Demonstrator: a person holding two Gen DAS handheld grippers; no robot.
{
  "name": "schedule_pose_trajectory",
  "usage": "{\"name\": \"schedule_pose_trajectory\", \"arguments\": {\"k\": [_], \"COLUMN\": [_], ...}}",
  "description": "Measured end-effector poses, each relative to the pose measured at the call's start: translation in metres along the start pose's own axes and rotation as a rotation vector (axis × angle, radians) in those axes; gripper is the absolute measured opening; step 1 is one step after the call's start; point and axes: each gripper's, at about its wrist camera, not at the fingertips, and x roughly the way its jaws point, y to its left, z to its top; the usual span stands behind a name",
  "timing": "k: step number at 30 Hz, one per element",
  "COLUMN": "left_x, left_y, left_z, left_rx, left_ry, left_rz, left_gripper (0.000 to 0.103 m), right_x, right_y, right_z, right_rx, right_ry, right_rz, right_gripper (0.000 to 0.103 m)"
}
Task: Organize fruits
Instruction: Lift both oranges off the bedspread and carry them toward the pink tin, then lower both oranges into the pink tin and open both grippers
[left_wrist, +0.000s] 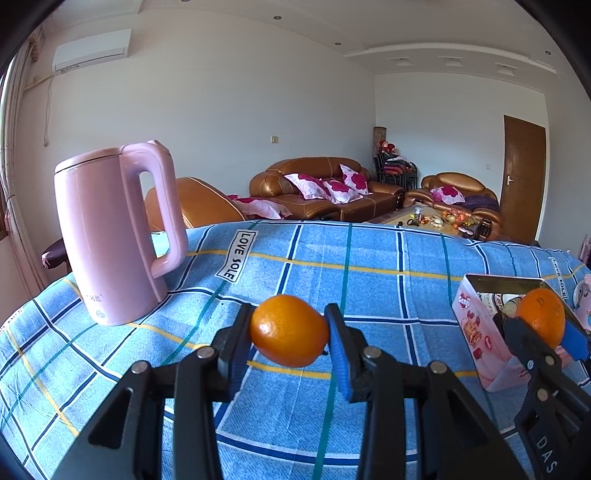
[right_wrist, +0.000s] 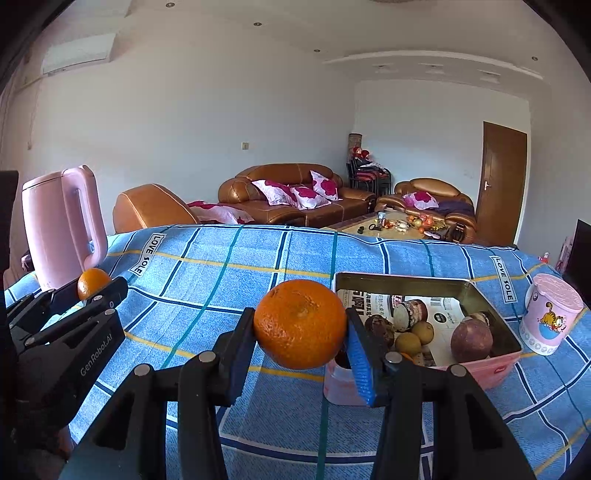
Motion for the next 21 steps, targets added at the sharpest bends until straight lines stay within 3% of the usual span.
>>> {"name": "schedule_pose_trajectory", "arguments": {"k": [21], "left_x": [-0.02], "left_y": [-0.079], "left_z": [-0.005], "left_rx": [0.088], "left_ry": [-0.009], "left_rz": [-0.102], "left_gripper": [0.04], "right_x": [-0.015], "right_y": [-0.077], "right_z": [-0.007], "right_rx": [0.031], "right_ry": [-0.01], "right_rz": [-0.096], "right_gripper": [0.049]}}
